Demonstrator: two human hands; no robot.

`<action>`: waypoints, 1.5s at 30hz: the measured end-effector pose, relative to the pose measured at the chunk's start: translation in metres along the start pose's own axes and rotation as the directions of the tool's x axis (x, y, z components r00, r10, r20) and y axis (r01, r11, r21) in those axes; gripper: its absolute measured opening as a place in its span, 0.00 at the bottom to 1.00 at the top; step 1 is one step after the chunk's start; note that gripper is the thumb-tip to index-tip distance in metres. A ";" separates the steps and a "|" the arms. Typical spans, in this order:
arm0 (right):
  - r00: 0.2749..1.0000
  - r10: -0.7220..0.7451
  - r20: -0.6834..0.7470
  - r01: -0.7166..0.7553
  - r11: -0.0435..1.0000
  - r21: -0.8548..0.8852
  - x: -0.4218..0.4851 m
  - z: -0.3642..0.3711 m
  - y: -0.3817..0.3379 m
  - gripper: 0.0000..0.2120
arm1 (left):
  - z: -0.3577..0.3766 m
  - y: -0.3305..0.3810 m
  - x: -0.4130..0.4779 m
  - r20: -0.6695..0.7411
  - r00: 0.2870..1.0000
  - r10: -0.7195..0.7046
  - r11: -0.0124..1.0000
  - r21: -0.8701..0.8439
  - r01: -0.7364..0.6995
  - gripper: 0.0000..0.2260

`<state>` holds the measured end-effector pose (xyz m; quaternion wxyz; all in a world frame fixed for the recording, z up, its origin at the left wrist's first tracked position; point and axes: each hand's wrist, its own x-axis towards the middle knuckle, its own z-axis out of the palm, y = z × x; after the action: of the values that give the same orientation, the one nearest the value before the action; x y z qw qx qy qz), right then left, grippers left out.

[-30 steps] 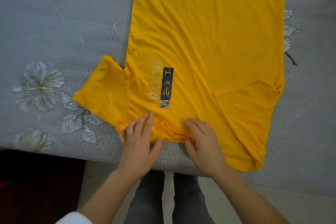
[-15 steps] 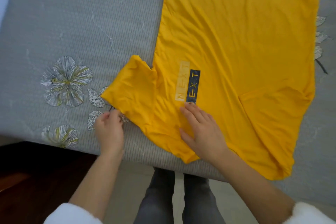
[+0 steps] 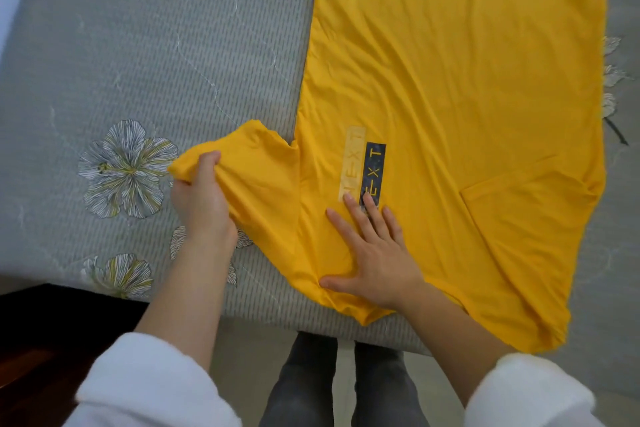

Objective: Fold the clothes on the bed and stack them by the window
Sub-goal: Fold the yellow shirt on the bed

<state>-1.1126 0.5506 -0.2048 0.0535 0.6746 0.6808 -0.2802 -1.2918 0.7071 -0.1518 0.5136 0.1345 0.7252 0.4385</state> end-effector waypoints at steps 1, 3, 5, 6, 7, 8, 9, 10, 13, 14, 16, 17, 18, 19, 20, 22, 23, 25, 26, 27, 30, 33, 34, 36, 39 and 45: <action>1.000 0.000 0.007 0.000 1.000 0.008 0.000 -0.001 0.000 0.50 | 0.000 -0.001 -0.006 0.011 0.981 0.195 0.975 0.108 -0.195 0.06; 1.000 -0.016 0.005 0.016 0.999 0.039 0.000 -0.003 -0.002 0.49 | 0.003 -0.007 -0.018 0.213 0.838 0.502 0.789 0.283 -0.545 0.07; 0.998 -0.030 -0.055 0.037 0.993 0.116 -0.003 -0.009 -0.004 0.45 | 0.008 -0.018 -0.031 0.542 0.627 0.559 0.572 0.295 -0.765 0.07; 0.992 -0.019 -0.128 0.040 0.985 0.166 -0.006 -0.012 -0.004 0.41 | 0.008 -0.026 -0.037 0.705 0.503 0.499 0.485 0.254 -0.837 0.05; 0.976 0.011 -0.219 0.034 0.979 0.202 -0.011 -0.014 -0.002 0.37 | 0.007 -0.035 -0.041 0.836 0.381 0.395 0.404 0.215 -0.889 0.05; 0.952 0.054 -0.303 0.014 0.975 0.220 -0.017 -0.016 0.001 0.32 | 0.003 -0.045 -0.043 0.923 0.275 0.271 0.319 0.183 -0.930 0.12; 0.928 0.104 -0.359 -0.019 0.972 0.233 -0.024 -0.016 0.006 0.28 | -0.002 -0.054 -0.042 0.969 0.202 0.144 0.220 0.167 -0.961 0.21; 0.911 0.157 -0.382 -0.061 0.966 0.252 -0.033 -0.015 0.013 0.27 | -0.008 -0.062 -0.040 0.985 0.168 0.027 0.102 0.164 -0.981 0.27; 0.902 0.279 -0.331 -0.187 0.941 0.283 -0.058 -0.012 0.036 0.27 | -0.025 -0.077 -0.032 0.967 0.144 -0.209 -0.203 0.101 -0.974 0.32; 0.903 0.293 -0.315 -0.209 0.938 0.275 -0.065 -0.012 0.043 0.27 | -0.028 -0.079 -0.031 0.965 0.134 -0.226 -0.239 0.079 -0.968 0.32; 0.900 0.286 -0.329 -0.210 0.946 0.246 -0.080 -0.012 0.057 0.26 | -0.030 -0.078 -0.031 0.975 0.105 -0.197 -0.240 0.056 -0.969 0.32; 0.897 0.279 -0.342 -0.205 0.950 0.236 -0.089 -0.012 0.063 0.26 | -0.030 -0.078 -0.033 0.979 0.087 -0.187 -0.234 0.042 -0.971 0.33; 0.898 0.275 -0.344 -0.203 0.952 0.230 -0.098 -0.014 0.070 0.26 | -0.032 -0.078 -0.034 0.980 0.063 -0.190 -0.235 0.016 -0.972 0.33; 0.902 0.268 -0.338 -0.200 0.954 0.223 -0.108 -0.016 0.077 0.27 | -0.035 -0.078 -0.036 0.978 0.029 -0.206 -0.244 -0.022 -0.969 0.34; 0.910 0.255 -0.326 -0.193 0.958 0.211 -0.119 -0.018 0.084 0.28 | -0.040 -0.080 -0.039 0.974 -0.008 -0.228 -0.258 -0.068 -0.964 0.34; 0.933 0.211 -0.290 -0.165 0.971 0.175 -0.143 -0.020 0.102 0.30 | -0.050 -0.085 -0.045 0.959 -0.059 -0.277 -0.289 -0.142 -0.947 0.34; 0.945 0.191 -0.266 -0.154 0.976 0.155 -0.155 -0.020 0.110 0.31 | -0.055 -0.088 -0.048 0.954 -0.069 -0.291 -0.314 -0.164 -0.935 0.34; 0.962 0.186 -0.200 -0.169 0.981 0.099 -0.178 -0.017 0.125 0.35 | -0.060 -0.093 -0.055 0.957 -0.049 -0.287 -0.387 -0.162 -0.908 0.33; 0.967 0.196 -0.162 -0.187 0.980 0.069 -0.186 -0.015 0.130 0.39 | -0.059 -0.094 -0.058 0.960 -0.030 -0.279 -0.425 -0.152 -0.892 0.34; 0.971 0.204 -0.126 -0.201 0.979 0.039 -0.192 -0.013 0.135 0.43 | -0.057 -0.096 -0.061 0.961 -0.023 -0.274 -0.460 -0.153 -0.875 0.34; 0.976 0.203 -0.082 -0.206 0.978 -0.028 -0.195 -0.008 0.142 0.47 | -0.047 -0.102 -0.070 0.953 -0.002 -0.303 -0.509 -0.164 -0.845 0.38; 0.974 0.172 -0.145 -0.176 0.984 -0.016 -0.181 -0.006 0.148 0.42 | -0.035 -0.102 -0.078 0.955 0.100 -0.278 -0.537 -0.069 -0.841 0.41; 0.971 0.180 -0.159 -0.183 0.983 -0.002 -0.175 -0.007 0.150 0.39 | -0.031 -0.100 -0.079 0.959 0.145 -0.244 -0.536 -0.009 -0.844 0.40; 0.964 0.219 -0.151 -0.220 0.975 0.014 -0.163 -0.011 0.151 0.33 | -0.024 -0.097 -0.082 0.954 0.225 -0.200 -0.535 0.086 -0.840 0.37; 0.947 0.268 -0.177 -0.263 0.964 0.048 -0.150 -0.022 0.155 0.22 | -0.020 -0.095 -0.081 0.939 0.301 -0.166 -0.463 0.195 -0.865 0.29; 0.939 0.343 0.000 -0.324 0.887 0.329 -0.157 -0.052 0.174 0.15 | -0.018 -0.083 -0.101 0.803 0.521 -0.288 -0.359 0.414 -0.836 0.21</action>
<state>-0.9188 0.4227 -0.1442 -0.0309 0.7889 0.5006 -0.3550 -1.2419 0.5847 -0.1508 0.2457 0.8422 0.4105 -0.2486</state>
